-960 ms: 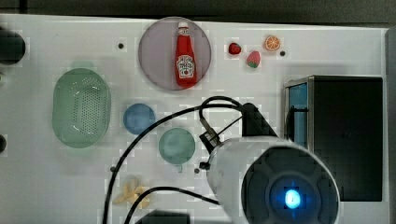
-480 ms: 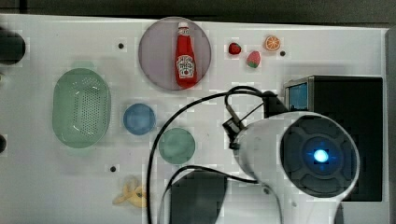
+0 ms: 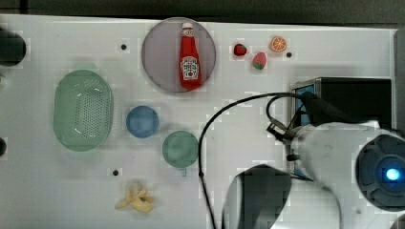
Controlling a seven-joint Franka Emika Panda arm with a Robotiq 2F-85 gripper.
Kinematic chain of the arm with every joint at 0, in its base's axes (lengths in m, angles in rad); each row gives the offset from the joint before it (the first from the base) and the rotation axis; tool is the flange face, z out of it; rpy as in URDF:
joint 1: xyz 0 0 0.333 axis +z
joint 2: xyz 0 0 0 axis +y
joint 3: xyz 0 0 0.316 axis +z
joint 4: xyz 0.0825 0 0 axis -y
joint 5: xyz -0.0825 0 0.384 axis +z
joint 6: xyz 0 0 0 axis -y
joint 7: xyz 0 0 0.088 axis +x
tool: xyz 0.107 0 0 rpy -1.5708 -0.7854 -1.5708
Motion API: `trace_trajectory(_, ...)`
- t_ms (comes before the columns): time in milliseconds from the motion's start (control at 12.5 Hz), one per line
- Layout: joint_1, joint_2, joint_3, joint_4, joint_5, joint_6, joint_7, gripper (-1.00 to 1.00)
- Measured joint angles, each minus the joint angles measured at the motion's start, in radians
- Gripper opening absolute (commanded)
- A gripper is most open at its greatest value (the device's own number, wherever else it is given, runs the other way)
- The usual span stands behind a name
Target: Flap open oven.
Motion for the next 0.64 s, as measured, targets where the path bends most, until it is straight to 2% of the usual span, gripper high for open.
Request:
trace_trajectory(400,-0.02,0.146,-0.1,-0.043,0.003,0.195,-0.429,-0.65)
trace_trajectory(640,-0.028,0.238,-0.142,-0.057,0.001,0.232,-0.526,-0.65)
